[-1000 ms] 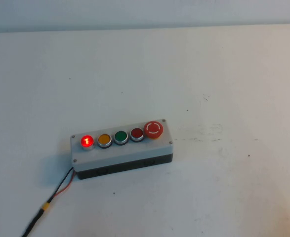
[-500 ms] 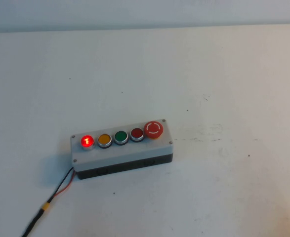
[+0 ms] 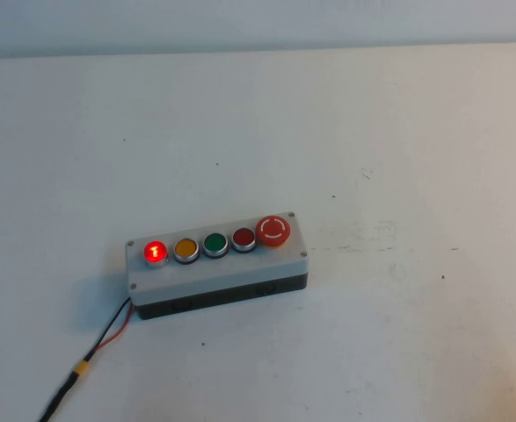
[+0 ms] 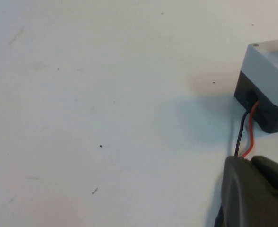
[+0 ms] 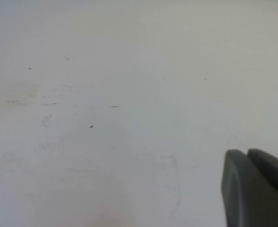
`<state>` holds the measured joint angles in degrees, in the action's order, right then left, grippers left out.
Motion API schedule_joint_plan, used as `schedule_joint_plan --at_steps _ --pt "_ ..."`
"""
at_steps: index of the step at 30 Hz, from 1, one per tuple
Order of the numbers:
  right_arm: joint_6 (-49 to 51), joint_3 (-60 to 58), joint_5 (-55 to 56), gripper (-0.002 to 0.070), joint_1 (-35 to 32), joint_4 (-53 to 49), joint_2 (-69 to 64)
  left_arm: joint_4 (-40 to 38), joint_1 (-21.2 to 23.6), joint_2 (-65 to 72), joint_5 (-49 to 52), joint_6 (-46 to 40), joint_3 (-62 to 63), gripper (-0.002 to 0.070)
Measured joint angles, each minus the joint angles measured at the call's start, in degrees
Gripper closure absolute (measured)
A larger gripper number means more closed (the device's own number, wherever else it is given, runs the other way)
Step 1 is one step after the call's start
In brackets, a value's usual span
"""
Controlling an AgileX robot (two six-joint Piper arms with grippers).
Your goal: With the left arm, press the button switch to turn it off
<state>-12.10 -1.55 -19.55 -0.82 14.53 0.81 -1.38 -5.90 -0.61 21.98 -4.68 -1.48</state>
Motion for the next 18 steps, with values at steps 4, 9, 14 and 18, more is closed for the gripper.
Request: schedule_joint_plan --at_steps 4,9,14,18 --pt "0.0 0.0 0.0 0.0692 0.0 0.0 0.0 -1.6 0.0 0.0 -0.7 0.1 0.0 0.0677" --pt "0.0 0.0 0.0 0.0692 0.0 0.0 0.0 -13.5 0.0 0.0 -5.4 3.2 0.0 0.0677" --pt "0.0 0.0 0.0 0.0692 0.0 0.0 0.0 -28.5 0.0 0.0 -11.5 6.4 0.0 0.0677" --pt "0.0 0.0 0.0 0.0692 0.0 0.0 0.0 -31.2 0.0 0.0 -15.3 5.0 0.0 0.0677"
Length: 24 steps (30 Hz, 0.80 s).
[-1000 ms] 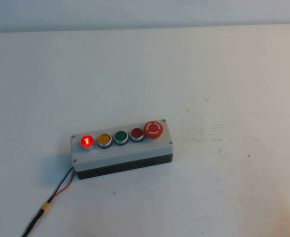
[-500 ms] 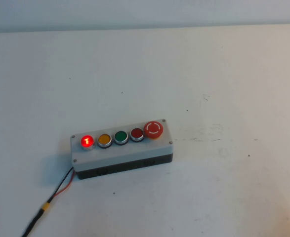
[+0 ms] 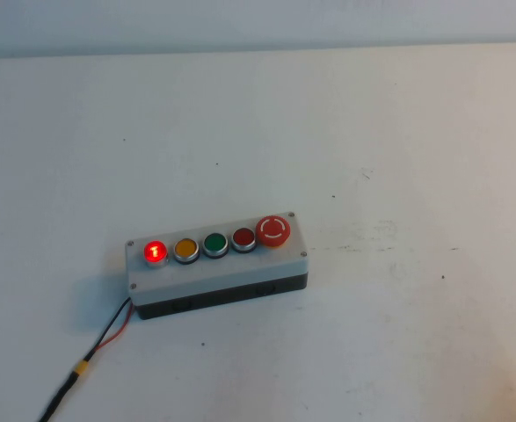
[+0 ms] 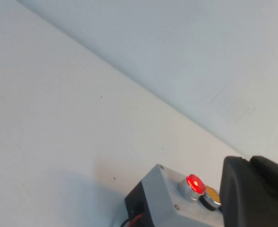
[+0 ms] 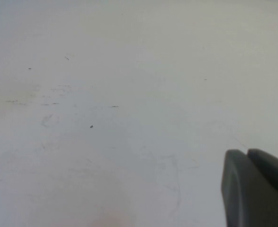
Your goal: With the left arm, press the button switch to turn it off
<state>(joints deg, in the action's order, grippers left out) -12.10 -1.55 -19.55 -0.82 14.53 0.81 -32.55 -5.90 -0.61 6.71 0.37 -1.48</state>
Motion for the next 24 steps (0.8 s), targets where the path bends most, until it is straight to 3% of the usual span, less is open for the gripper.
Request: schedule_joint_plan --at_steps 4,11,17,21,24 --pt "0.0 0.0 0.0 0.0692 0.0 0.0 0.0 -1.5 0.1 0.4 3.1 0.2 1.5 0.0677" --pt "0.0 0.0 0.0 0.0692 0.0 0.0 0.0 7.7 0.1 18.8 28.4 0.2 21.4 0.0677" --pt "0.0 0.0 0.0 0.0692 0.0 0.0 0.0 14.5 0.1 40.3 46.5 -5.4 38.7 0.0677" --pt "0.0 0.0 0.0 0.0692 0.0 0.0 0.0 14.9 -0.8 53.4 51.0 -10.2 47.7 0.0677" --pt "0.0 0.0 0.0 0.0692 0.0 0.0 0.0 15.8 -4.5 62.8 51.2 -12.2 53.2 0.0677"
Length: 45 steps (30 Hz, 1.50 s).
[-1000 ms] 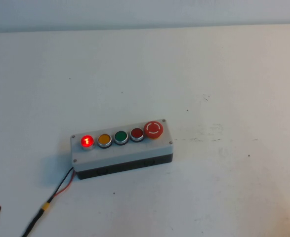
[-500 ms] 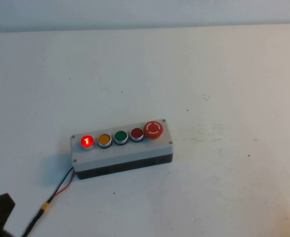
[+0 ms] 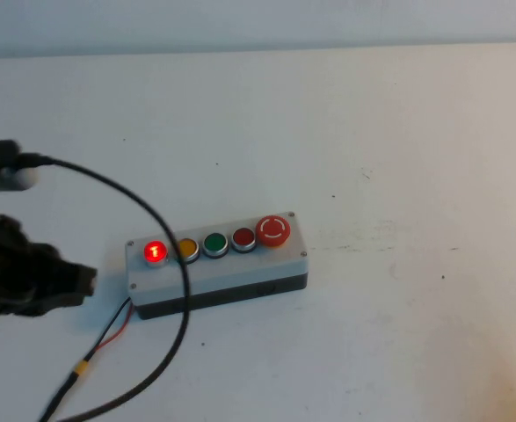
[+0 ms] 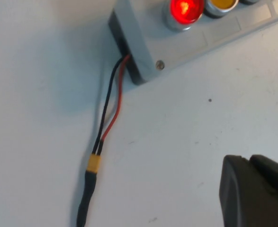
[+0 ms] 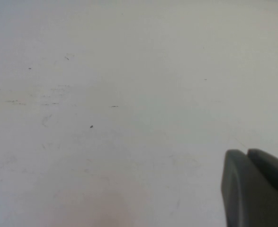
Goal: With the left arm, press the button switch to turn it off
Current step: Press the button to turn off
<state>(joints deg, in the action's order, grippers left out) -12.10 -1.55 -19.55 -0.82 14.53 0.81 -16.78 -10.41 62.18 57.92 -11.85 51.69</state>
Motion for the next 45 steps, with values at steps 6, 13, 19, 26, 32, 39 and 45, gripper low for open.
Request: schedule_joint_plan --at_steps 6,13,19,26,32,39,45 --pt "0.0 0.0 0.0 0.0692 0.0 0.0 0.0 5.1 -9.4 15.2 0.5 0.6 10.9 0.0677" --pt "0.0 0.0 0.0 0.0692 0.0 0.0 0.0 8.8 -11.1 26.5 2.6 0.9 19.9 0.0677" --pt "0.0 0.0 0.0 0.0692 0.0 0.0 0.0 10.5 -11.1 33.1 2.6 1.1 25.7 0.0677" --pt "0.0 0.0 0.0 0.0692 0.0 0.0 0.0 11.0 -11.1 37.1 3.1 1.1 26.6 0.0677" --pt "0.0 0.0 0.0 0.0692 0.0 0.0 0.0 11.0 -11.1 38.2 3.1 1.1 26.8 0.0677" --pt "0.0 0.0 0.0 0.0692 0.0 0.0 0.0 11.8 -11.1 38.9 2.7 1.3 27.4 0.0677" --pt "0.0 0.0 0.0 0.0692 0.0 0.0 0.0 12.0 -11.1 40.0 2.6 1.4 27.9 0.0677"
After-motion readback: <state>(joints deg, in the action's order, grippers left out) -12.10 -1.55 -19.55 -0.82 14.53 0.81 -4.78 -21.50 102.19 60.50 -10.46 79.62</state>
